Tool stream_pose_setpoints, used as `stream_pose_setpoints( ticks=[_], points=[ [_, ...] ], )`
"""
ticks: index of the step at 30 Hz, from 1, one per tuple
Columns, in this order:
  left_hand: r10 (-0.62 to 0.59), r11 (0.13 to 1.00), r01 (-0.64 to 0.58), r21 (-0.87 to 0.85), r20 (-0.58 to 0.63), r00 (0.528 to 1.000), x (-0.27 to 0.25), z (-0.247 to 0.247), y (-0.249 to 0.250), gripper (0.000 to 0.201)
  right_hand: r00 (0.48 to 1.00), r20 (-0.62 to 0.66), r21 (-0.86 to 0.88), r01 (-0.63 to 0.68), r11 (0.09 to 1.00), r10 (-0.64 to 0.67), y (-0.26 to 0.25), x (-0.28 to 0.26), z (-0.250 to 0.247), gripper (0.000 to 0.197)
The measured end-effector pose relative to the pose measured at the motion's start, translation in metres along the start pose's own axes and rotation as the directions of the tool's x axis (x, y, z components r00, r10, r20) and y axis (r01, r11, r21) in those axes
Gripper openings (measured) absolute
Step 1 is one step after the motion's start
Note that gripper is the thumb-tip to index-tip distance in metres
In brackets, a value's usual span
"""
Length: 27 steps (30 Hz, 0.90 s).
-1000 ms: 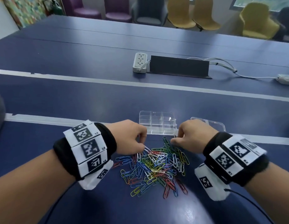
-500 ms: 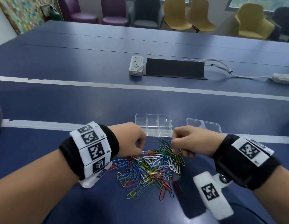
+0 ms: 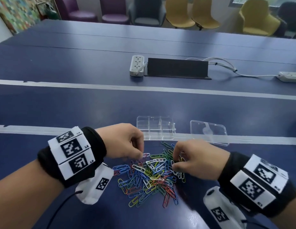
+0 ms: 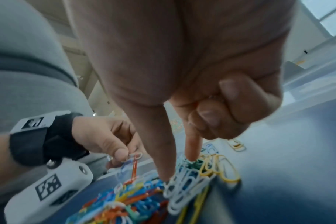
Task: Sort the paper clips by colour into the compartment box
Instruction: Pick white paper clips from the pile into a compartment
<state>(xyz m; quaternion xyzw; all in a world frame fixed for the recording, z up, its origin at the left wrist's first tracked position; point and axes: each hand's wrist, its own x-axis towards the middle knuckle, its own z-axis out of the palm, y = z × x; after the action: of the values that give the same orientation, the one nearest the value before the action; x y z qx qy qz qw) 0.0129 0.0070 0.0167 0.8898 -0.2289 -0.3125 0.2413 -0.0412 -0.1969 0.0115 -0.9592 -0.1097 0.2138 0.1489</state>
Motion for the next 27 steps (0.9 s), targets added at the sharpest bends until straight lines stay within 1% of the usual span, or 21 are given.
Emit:
stream_pose_setpoints(
  ticks=[2,4,6,8,10,12,14,16,17,19,20,21,23,24,25,27],
  points=[
    [0.002,1.0,-0.002,-0.029,0.004,1.0,0.0,0.0,-0.002,0.012,1.0,0.013,-0.038,-0.012,0.999,0.012,0.001,0.003,0.002,0.023],
    [-0.008,1.0,0.009,-0.019,0.016,1.0,-0.001,0.002,-0.002,0.012,1.0,0.015,-0.02,-0.013,1.0,0.014,0.0,0.003,0.003,0.019],
    [-0.023,0.998,0.022,0.062,0.012,1.0,-0.003,0.003,-0.001,0.016,1.0,0.017,-0.012,-0.001,1.0,0.001,-0.002,0.003,0.003,0.016],
    [-0.032,0.984,0.035,0.173,-0.023,0.999,-0.003,0.004,0.0,0.026,1.0,0.02,-0.004,0.003,1.0,-0.003,-0.001,0.003,0.004,0.014],
    [-0.063,0.98,0.067,0.185,-0.03,0.998,-0.005,0.009,0.003,0.033,1.0,0.03,0.002,-0.002,1.0,0.002,-0.001,0.002,0.005,0.008],
    [-0.078,0.989,0.08,0.124,-0.026,0.997,-0.009,0.01,0.005,0.032,1.0,0.008,0.022,0.009,1.0,-0.009,0.001,0.001,0.005,0.003],
    [-0.081,0.995,0.08,-0.057,-0.024,0.996,-0.011,0.01,0.002,0.03,0.999,-0.036,0.02,0.04,0.999,-0.039,0.002,0.0,0.004,0.003],
    [-0.081,0.969,0.073,-0.235,-0.023,0.996,-0.009,0.009,-0.001,0.023,0.997,-0.057,-0.001,0.052,0.999,-0.052,0.002,0.001,0.002,0.001],
    [-0.087,0.951,0.078,-0.299,-0.018,0.996,-0.009,0.008,-0.002,0.018,0.997,-0.052,-0.011,0.054,0.998,-0.054,0.002,0.001,0.002,0.005],
    [-0.106,0.926,0.102,-0.363,0.008,0.994,-0.012,0.008,0.0,0.015,0.998,-0.02,-0.022,0.057,0.998,-0.058,-0.001,0.002,0.005,0.014],
    [-0.105,0.931,0.105,-0.35,0.019,0.994,-0.012,0.009,0.0,0.017,0.998,-0.012,-0.032,0.064,0.997,-0.064,-0.003,0.001,0.006,0.015],
    [-0.098,0.955,0.1,-0.28,0.019,0.995,-0.013,0.009,0.0,0.025,0.997,-0.011,-0.043,0.072,0.996,-0.073,-0.005,0.0,0.007,0.015],
    [-0.066,0.998,0.066,0.001,-0.017,0.998,-0.015,0.01,0.0,0.04,0.995,-0.032,-0.062,0.093,0.994,-0.095,-0.005,-0.001,0.006,0.015],
    [-0.033,0.991,0.039,0.125,-0.046,0.998,-0.016,0.012,0.001,0.042,0.994,-0.042,-0.074,0.1,0.992,-0.103,-0.004,-0.001,0.005,0.016],
    [-0.014,0.981,0.027,0.194,-0.065,0.998,-0.018,0.014,0.002,0.041,0.993,-0.047,-0.092,0.104,0.99,-0.109,-0.003,-0.003,0.004,0.016],
    [0.004,0.967,0.015,0.253,-0.077,0.997,-0.02,0.018,0.003,0.029,0.992,-0.041,-0.149,0.112,0.982,-0.119,-0.001,-0.006,0.002,0.018]
  ],
)
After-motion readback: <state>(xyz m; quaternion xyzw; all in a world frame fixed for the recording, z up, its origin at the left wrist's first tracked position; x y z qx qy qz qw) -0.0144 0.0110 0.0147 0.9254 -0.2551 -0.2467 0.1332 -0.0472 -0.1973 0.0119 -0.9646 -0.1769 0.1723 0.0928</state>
